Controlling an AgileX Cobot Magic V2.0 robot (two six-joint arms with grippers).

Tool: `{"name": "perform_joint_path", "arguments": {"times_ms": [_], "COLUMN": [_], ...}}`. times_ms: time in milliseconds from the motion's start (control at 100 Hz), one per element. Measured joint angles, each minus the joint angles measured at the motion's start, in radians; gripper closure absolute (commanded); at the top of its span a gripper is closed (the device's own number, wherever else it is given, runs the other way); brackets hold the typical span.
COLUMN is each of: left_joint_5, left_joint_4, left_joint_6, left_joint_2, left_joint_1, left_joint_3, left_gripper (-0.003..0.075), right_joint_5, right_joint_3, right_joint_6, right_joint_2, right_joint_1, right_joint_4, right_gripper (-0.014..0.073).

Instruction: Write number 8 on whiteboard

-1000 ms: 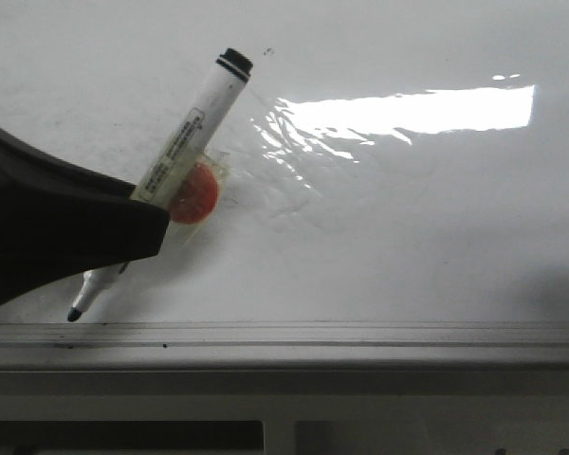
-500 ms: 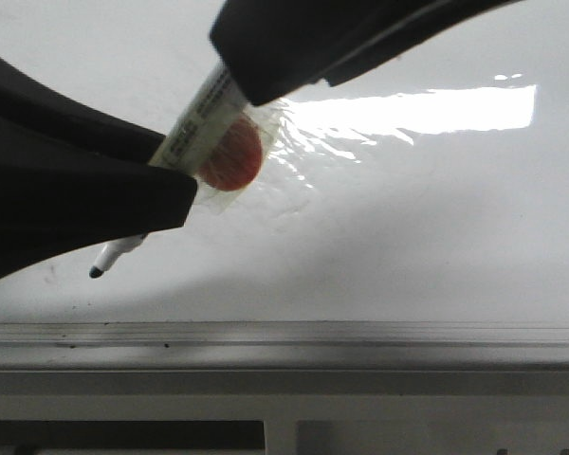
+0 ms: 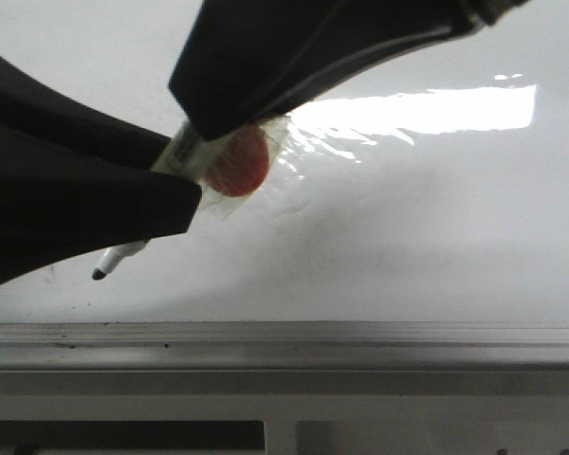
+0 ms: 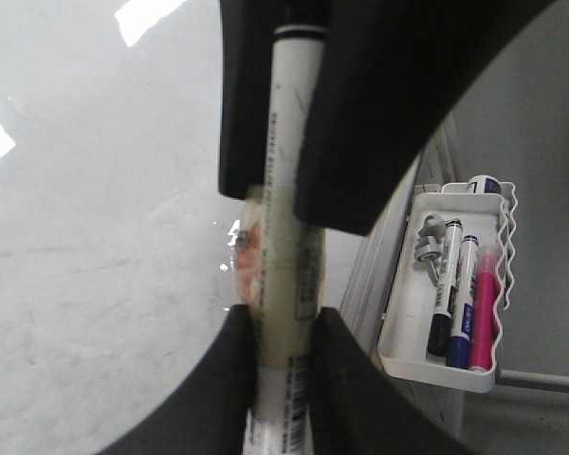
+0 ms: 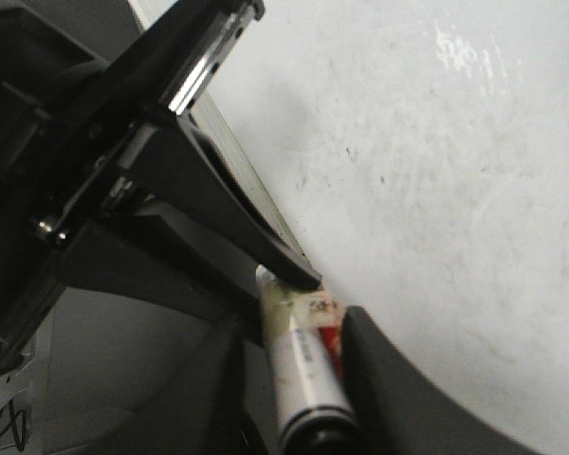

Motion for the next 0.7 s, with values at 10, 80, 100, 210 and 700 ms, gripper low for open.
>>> {"name": "perform_joint_path", "arguments": {"times_ms": [10, 80, 100, 210, 700], "left_joint_5": [0.000, 0.002, 0.002, 0.002, 0.305], "left_joint_4": [0.000, 0.011, 0.013, 0.010, -0.176], "left_joint_6": [0.000, 0.007, 0.007, 0.005, 0.001], "left_joint_2": [0.000, 0.000, 0.000, 0.000, -0.362], "left_joint_1": [0.000, 0.000, 0.000, 0.000, 0.000], "left_joint_3": [0.000, 0.000, 0.000, 0.000, 0.000], "left_gripper": [0.0706, 0.0616, 0.0583, 0.0440, 0.0423], "right_joint_5": [0.000, 0.000, 0.000, 0.000, 0.104], "right_joint_3": [0.000, 0.000, 0.000, 0.000, -0.128], "right_joint_6": [0.000, 0.002, 0.002, 0.002, 0.050], "right_joint_2": [0.000, 0.000, 0.000, 0.000, -0.043], "right_joint_1": [0.000, 0.000, 0.000, 0.000, -0.151], "right_joint_4": [0.000, 0.005, 0.005, 0.005, 0.006], "right_gripper": [0.0664, 0.0658, 0.0658, 0.0658, 0.0657]}}
